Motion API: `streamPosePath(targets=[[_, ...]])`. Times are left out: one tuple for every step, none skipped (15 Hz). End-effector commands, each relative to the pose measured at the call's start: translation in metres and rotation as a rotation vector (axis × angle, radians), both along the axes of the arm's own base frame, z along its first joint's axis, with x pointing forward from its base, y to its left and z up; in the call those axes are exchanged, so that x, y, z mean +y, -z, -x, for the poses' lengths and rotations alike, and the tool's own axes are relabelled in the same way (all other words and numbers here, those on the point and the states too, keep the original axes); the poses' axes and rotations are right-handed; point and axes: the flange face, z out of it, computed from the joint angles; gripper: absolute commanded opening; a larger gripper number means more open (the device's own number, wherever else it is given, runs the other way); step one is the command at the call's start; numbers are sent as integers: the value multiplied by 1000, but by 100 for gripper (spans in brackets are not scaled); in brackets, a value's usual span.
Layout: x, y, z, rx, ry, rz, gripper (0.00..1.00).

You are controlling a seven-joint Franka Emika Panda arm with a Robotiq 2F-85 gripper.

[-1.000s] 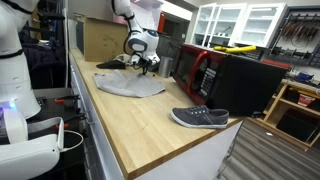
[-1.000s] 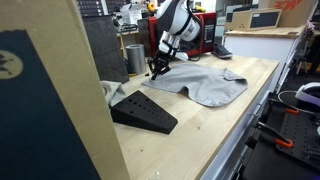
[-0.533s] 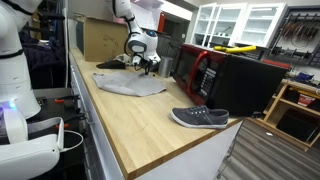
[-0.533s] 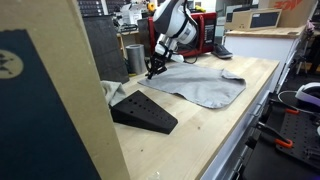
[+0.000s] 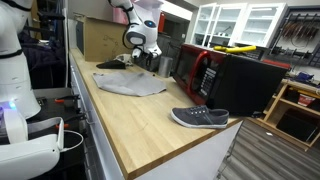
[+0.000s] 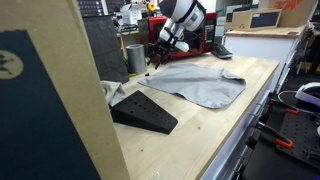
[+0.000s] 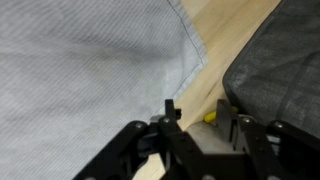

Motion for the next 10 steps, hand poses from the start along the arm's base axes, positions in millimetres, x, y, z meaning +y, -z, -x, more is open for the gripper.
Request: streamPosePath(targets=[[-34, -26, 56, 65, 75, 8, 78], [-43, -22, 68, 95, 91, 16, 87], [-52, -15, 81, 122, 114, 25, 93], [-60, -8, 93, 150, 139, 31, 99], [-68, 2, 105, 183, 170, 42, 100], [-74, 11, 115, 213, 188, 46, 100], [-80, 20, 125, 248, 211, 57, 100], [-84, 27, 134, 278, 227, 63, 100], [-88, 32, 141, 309, 240, 66, 100], [-91, 34, 148, 331, 254, 74, 100]])
